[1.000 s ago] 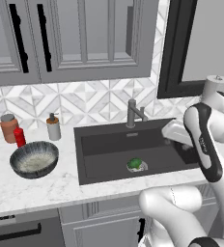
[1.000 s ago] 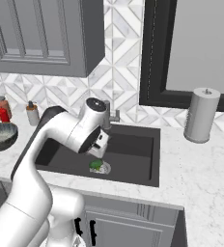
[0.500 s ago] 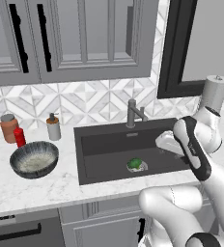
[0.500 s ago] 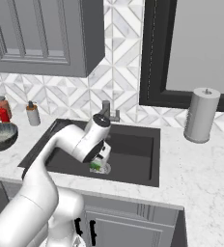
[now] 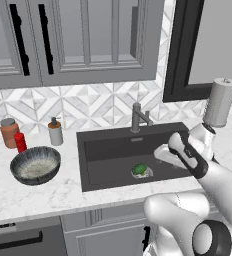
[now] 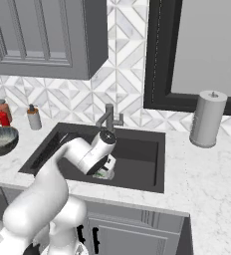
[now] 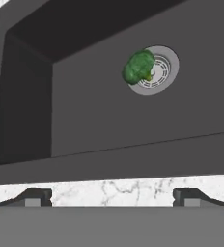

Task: Pick the broccoli from the sink and place it in the bowl. Then pick the bowl and place it in the microwave. Then close the microwave door and press the start button.

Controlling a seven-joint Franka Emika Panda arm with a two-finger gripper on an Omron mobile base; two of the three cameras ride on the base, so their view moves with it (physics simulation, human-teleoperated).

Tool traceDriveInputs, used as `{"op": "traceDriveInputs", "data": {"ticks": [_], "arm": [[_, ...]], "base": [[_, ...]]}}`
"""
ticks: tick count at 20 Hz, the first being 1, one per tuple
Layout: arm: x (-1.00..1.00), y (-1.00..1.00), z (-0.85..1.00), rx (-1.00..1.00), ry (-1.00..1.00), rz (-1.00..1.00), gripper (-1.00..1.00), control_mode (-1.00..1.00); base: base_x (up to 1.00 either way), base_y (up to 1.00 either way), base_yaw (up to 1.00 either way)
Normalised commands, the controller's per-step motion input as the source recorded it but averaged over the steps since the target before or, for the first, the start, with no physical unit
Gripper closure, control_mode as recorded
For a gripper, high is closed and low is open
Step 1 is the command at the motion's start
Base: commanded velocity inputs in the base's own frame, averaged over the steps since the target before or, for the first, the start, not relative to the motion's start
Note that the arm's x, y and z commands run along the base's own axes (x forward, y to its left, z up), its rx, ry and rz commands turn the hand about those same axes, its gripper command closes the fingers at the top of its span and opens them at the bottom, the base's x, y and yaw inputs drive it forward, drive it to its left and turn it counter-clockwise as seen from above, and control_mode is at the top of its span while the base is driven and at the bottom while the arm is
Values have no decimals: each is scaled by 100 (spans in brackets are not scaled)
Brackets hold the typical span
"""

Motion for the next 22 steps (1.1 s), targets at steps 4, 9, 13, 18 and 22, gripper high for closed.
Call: {"op": "traceDriveInputs", "data": {"ticks": [4,9,13,18,22], "arm": [[51,0,-28,0,6,0,-100,-100],[51,0,-28,0,5,0,-100,-100],[33,0,-25,1,2,0,-100,-100],[33,0,-25,0,4,0,-100,-100],[30,0,-21,1,4,0,-100,-100]], "base": [[0,0,0],[0,0,0],[0,0,0],[0,0,0],[0,0,0]]}}
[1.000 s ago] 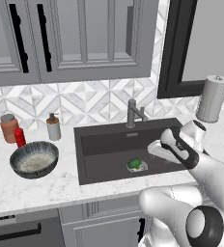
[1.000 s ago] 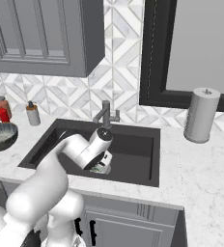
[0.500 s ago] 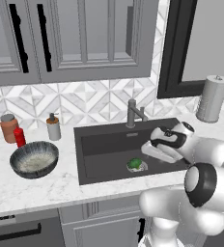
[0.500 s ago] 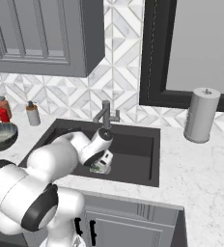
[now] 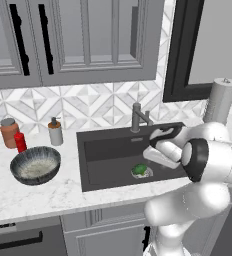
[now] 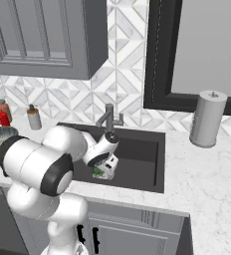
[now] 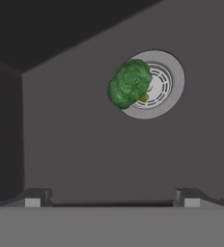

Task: Pick the broccoli from the sink and place it in the bowl. Then pick the bowl and place it in the microwave. Then close the microwave door and press the start button.

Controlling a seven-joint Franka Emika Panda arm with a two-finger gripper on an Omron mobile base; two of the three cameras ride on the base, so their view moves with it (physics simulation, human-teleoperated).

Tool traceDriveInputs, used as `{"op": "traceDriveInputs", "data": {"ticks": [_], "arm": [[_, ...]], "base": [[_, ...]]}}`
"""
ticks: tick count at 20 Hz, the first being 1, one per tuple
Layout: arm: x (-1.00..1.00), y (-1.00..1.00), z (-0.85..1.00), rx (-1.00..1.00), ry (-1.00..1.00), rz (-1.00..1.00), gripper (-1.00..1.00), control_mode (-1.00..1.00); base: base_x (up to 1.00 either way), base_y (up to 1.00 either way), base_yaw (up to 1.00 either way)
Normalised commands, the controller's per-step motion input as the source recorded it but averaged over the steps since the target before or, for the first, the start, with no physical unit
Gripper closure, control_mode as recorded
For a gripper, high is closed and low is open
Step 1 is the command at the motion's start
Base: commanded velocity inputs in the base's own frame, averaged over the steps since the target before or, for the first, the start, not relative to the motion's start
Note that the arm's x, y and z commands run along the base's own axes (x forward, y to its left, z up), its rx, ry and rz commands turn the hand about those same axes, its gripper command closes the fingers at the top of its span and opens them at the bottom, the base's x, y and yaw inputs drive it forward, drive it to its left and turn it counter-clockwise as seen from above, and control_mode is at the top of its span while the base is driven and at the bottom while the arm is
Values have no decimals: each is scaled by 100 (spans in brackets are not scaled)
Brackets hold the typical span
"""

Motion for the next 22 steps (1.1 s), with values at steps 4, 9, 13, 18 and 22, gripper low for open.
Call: {"op": "traceDriveInputs", "data": {"ticks": [4,9,13,18,22], "arm": [[21,0,-18,3,2,0,-100,-100],[24,0,-21,2,3,0,-100,-100],[25,0,-30,1,4,0,-100,-100],[30,0,-34,0,1,0,-100,-100],[31,0,-34,0,1,0,-100,-100]], "base": [[0,0,0],[0,0,0],[0,0,0],[0,0,0],[0,0,0]]}}
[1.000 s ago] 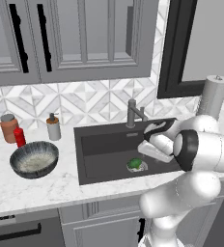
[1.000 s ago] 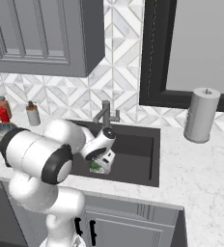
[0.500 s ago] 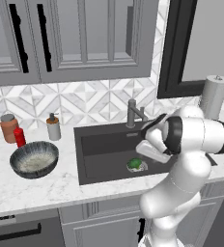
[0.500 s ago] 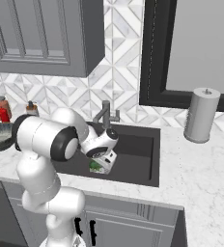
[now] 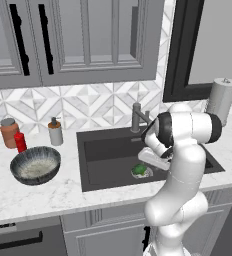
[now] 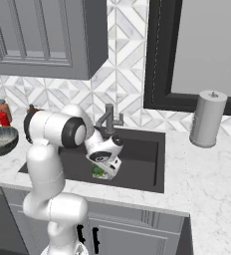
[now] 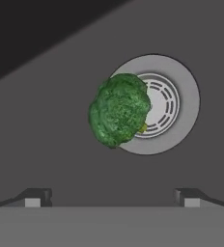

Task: Pick the broccoli from the sink and place it in the bowl. Then pick the bowl and place it in the microwave. Then close the microwave door and press the start button.

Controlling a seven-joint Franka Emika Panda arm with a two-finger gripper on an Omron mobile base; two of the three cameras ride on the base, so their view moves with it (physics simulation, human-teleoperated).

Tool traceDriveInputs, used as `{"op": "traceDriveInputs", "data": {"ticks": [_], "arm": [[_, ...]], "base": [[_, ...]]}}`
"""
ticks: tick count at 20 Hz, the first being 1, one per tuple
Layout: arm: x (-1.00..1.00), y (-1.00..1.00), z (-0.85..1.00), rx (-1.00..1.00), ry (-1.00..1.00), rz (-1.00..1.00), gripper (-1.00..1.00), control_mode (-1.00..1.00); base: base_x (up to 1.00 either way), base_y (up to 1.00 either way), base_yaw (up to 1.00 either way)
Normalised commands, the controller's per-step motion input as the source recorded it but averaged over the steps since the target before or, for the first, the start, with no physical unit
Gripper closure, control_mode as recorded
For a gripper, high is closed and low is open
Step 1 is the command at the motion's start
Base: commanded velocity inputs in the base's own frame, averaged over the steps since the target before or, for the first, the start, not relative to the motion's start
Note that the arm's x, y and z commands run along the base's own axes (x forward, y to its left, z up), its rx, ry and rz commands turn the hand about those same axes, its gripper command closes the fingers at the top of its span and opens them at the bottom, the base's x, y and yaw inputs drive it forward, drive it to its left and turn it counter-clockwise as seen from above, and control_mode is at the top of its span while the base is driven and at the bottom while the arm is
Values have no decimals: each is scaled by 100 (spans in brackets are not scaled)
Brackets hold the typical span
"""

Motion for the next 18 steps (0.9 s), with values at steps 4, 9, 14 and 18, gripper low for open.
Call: {"op": "traceDriveInputs", "data": {"ticks": [4,9,14,18], "arm": [[31,3,-28,1,0,0,-100,-100],[39,10,-26,0,0,0,-100,-100],[35,2,-24,0,0,0,-100,-100],[19,11,-28,0,0,0,-100,-100]], "base": [[0,0,0],[0,0,0],[0,0,0],[0,0,0]]}}
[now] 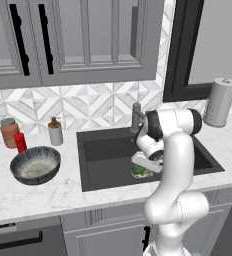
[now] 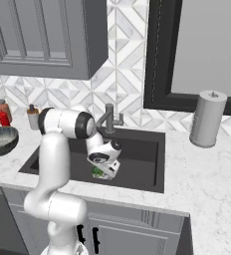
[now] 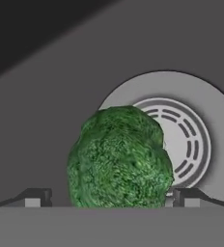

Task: Pick the broccoli from the sink and place it in the bowl. Then pick the bowl and place it in the microwave. Then close the microwave door and press the start button.

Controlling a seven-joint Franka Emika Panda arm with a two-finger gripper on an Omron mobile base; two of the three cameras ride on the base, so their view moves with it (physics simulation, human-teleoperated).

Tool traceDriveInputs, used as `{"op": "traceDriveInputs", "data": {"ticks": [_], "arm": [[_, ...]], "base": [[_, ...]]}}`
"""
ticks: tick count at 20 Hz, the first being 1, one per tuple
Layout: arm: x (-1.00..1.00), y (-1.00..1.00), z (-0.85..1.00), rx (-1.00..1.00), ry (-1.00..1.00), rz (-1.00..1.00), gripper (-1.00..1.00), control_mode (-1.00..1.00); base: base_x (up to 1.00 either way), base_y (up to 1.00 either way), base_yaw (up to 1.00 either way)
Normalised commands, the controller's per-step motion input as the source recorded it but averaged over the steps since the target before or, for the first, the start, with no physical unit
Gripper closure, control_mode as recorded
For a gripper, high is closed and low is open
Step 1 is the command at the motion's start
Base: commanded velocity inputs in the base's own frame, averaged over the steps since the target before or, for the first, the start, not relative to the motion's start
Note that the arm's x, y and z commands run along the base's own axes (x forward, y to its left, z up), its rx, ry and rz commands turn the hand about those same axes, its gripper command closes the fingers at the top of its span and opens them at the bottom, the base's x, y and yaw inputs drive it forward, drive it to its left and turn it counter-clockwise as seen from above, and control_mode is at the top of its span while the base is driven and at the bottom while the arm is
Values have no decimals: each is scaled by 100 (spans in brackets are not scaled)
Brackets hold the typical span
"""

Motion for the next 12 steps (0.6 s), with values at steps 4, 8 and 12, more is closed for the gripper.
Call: {"op": "traceDriveInputs", "data": {"ticks": [4,8,12], "arm": [[27,27,-17,0,0,0,-100,-100],[21,32,-20,0,0,0,100,-100],[5,5,-7,0,0,0,100,-100]], "base": [[0,0,0],[0,0,0],[0,0,0]]}}
